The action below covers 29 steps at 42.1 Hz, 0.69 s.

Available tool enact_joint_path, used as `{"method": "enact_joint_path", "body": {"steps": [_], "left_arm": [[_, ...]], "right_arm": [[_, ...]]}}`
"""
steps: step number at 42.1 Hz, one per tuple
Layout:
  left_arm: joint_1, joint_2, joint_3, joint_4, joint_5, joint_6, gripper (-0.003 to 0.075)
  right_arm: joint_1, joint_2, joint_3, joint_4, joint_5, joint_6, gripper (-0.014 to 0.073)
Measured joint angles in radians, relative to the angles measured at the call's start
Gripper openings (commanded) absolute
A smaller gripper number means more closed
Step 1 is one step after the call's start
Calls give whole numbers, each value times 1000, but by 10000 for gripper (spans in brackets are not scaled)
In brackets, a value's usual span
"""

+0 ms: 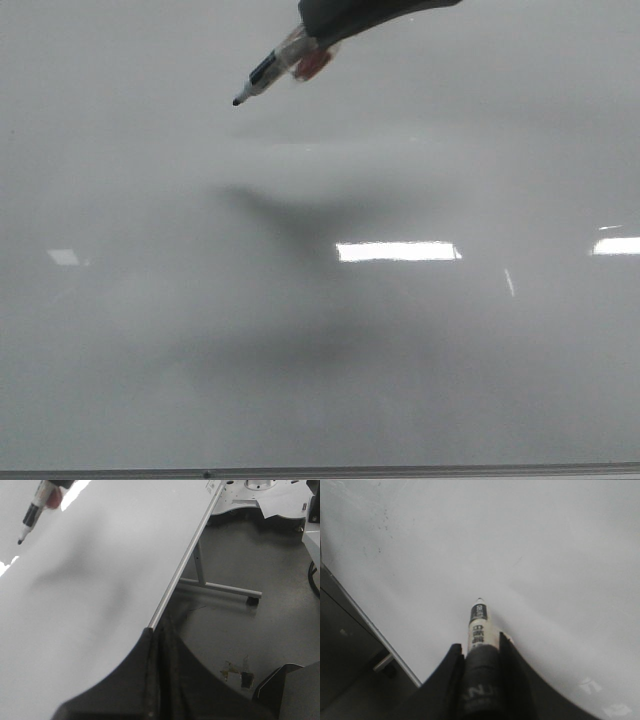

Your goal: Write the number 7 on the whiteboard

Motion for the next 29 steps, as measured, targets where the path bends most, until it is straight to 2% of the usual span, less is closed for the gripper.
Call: {"method": "enact_joint_path", "body": {"steps": [14, 29], "left_arm": [[0, 0, 0, 0, 0, 0, -20], [0, 0, 0, 0, 0, 0, -20]], "right_arm": [[0, 195, -117, 9, -16, 0, -68], [-17, 185, -83, 16, -40, 0, -60]]}}
